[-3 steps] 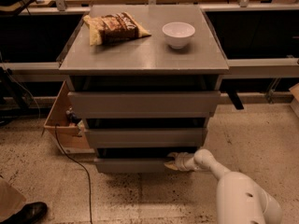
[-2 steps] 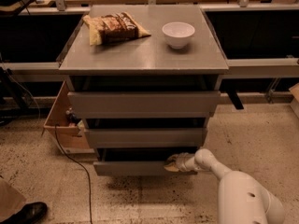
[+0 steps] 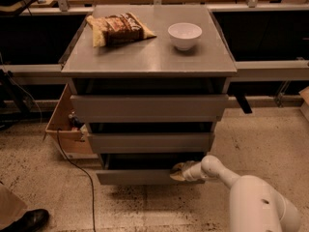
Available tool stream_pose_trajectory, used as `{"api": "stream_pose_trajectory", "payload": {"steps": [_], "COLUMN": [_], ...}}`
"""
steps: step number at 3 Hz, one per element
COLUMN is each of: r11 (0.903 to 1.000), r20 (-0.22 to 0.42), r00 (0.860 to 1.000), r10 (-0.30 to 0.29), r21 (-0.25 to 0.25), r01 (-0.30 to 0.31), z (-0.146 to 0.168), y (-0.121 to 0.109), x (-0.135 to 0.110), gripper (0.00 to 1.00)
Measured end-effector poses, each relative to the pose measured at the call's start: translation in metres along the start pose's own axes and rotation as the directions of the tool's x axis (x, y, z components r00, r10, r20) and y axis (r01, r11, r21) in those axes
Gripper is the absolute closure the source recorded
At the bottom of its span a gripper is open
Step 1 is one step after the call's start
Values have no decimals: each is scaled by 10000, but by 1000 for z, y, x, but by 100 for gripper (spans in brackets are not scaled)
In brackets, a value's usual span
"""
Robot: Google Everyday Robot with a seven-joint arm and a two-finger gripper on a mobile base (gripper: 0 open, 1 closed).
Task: Open bottom drawer
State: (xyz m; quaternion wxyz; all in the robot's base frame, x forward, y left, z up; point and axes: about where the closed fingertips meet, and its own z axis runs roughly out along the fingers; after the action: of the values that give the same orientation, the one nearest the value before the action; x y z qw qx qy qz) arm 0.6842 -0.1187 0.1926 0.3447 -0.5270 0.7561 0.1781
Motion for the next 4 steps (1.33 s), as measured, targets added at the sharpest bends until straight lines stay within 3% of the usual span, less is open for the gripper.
{"api": "stream_pose_trajectory", "payload": {"steps": [1, 2, 3, 4], "r11": [9910, 9910, 9774, 9517], "r20": [-691, -691, -1039, -1459], "r00": [9973, 9973, 9937, 9868], "r10": [-230, -230, -411, -705], "r21": [-1328, -1328, -2104, -3062], "r01": [136, 136, 184, 227], "z": [-11, -13, -16, -24], "y": [60, 59, 92, 132], "x": [6, 7, 8, 9], "gripper": [42, 19, 15, 27]}}
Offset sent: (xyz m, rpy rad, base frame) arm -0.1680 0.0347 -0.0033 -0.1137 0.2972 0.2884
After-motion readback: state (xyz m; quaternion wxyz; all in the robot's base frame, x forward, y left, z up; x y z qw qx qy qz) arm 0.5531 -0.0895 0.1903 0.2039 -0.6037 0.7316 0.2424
